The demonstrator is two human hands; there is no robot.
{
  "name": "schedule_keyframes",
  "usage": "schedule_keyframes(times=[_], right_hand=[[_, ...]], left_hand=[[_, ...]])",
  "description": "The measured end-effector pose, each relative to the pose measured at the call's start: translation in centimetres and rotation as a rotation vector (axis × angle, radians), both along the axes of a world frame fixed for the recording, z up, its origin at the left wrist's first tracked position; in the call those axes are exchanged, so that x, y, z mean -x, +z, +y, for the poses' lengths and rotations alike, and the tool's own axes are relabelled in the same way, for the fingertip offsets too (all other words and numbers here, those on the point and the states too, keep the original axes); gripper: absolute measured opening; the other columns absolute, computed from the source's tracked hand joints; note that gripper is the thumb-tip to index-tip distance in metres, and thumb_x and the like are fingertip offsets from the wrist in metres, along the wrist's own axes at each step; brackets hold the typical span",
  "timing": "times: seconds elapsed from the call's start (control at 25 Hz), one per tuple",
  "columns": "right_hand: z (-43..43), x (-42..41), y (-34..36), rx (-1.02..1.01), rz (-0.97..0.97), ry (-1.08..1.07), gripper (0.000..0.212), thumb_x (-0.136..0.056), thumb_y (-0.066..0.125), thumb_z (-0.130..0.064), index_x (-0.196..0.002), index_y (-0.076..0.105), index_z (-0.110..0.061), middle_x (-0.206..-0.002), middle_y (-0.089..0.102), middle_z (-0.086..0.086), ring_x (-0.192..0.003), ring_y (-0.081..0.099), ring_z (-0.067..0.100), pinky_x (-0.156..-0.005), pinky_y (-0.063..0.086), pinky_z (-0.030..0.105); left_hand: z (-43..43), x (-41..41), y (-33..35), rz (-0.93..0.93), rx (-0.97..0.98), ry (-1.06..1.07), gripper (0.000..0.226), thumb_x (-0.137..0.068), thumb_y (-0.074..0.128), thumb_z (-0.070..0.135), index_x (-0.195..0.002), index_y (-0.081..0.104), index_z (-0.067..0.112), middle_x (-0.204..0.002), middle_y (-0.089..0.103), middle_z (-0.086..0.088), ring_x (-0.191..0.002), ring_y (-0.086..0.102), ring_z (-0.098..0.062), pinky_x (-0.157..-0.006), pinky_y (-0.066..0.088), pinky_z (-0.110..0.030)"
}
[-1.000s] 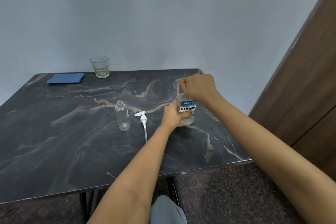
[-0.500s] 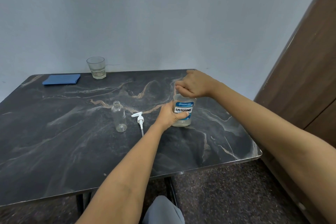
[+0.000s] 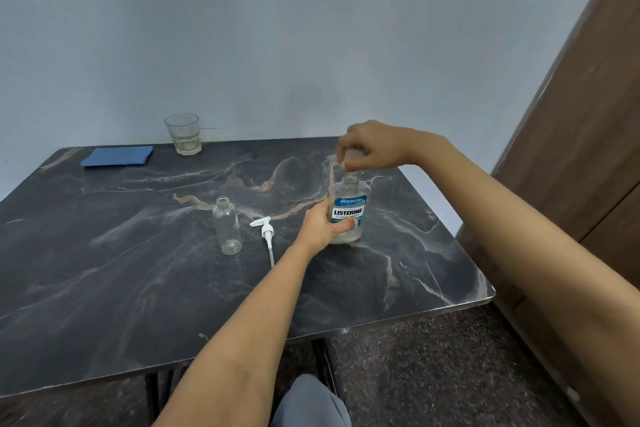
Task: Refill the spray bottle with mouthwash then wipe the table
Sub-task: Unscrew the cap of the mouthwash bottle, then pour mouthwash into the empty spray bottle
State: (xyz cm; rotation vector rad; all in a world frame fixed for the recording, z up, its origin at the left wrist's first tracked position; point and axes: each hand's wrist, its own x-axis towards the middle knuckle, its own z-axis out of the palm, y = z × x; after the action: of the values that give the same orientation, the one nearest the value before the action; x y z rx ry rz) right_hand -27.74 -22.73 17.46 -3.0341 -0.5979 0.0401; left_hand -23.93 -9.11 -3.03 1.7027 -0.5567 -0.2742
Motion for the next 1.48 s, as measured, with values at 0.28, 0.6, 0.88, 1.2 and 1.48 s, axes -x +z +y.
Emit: schedule_keyframes(times=[0.28,0.6,0.88,1.2,1.48], right_hand=[[-4.0,2.9,-4.0,-0.568,-0.230,-0.371,0.022,-0.078,0.070,-0.016,-0.100,0.066,-0.012,-0.100,0.064,0.003,-0.075,0.054,0.012,-0.069,0.040,0.023],[-2.9,5.2,-15.4,-0.644,-0.063,-0.665,0.024,-0.075,0.062,-0.005,-0.097,0.068,-0.007,-0.083,0.060,0.002,-0.086,0.055,0.019,-0.063,0.039,0.020],[-2.4,5.6,-16.7,-0.641,-0.176,-0.609,0.054,-0.077,0.062,-0.008,-0.130,0.050,-0.013,-0.131,0.049,0.008,-0.123,0.040,0.025,-0.100,0.035,0.031],[1.7,4.2,-16.6,-1.339,0.014,-0.451,0.053,-0.077,0.071,0.001,-0.118,0.048,-0.022,-0.112,0.065,0.004,-0.097,0.067,0.018,-0.071,0.055,0.024],[4.0,3.6,-16.5,-1.308,-0.143,-0.453,0.048,-0.075,0.077,0.001,-0.116,0.055,-0.012,-0.107,0.069,0.006,-0.093,0.069,0.014,-0.072,0.057,0.020]], left_hand=[[1.1,0.9,0.6,0.054,0.022,-0.010,0.055,-0.067,0.086,0.030,-0.116,0.061,0.028,-0.112,0.069,0.009,-0.105,0.064,-0.008,-0.097,0.049,-0.033],[5.1,6.7,1.2,-0.183,0.111,0.327,0.068,-0.075,0.079,0.037,-0.130,0.043,0.017,-0.126,0.053,0.006,-0.111,0.054,-0.006,-0.094,0.041,-0.014],[13.1,7.6,0.7,-0.465,0.150,0.761,0.046,-0.076,0.077,0.033,-0.110,0.045,0.028,-0.105,0.046,0.007,-0.087,0.049,-0.004,-0.078,0.044,-0.016],[18.6,4.6,-1.3,-0.117,-0.083,0.752,0.090,-0.069,0.083,0.038,-0.142,0.035,0.015,-0.137,0.046,-0.003,-0.125,0.044,-0.017,-0.103,0.039,-0.037],[18.2,4.0,-1.6,-0.079,-0.227,0.720,0.070,-0.075,0.074,0.049,-0.137,0.050,0.024,-0.130,0.061,0.002,-0.121,0.054,-0.015,-0.106,0.039,-0.035]])
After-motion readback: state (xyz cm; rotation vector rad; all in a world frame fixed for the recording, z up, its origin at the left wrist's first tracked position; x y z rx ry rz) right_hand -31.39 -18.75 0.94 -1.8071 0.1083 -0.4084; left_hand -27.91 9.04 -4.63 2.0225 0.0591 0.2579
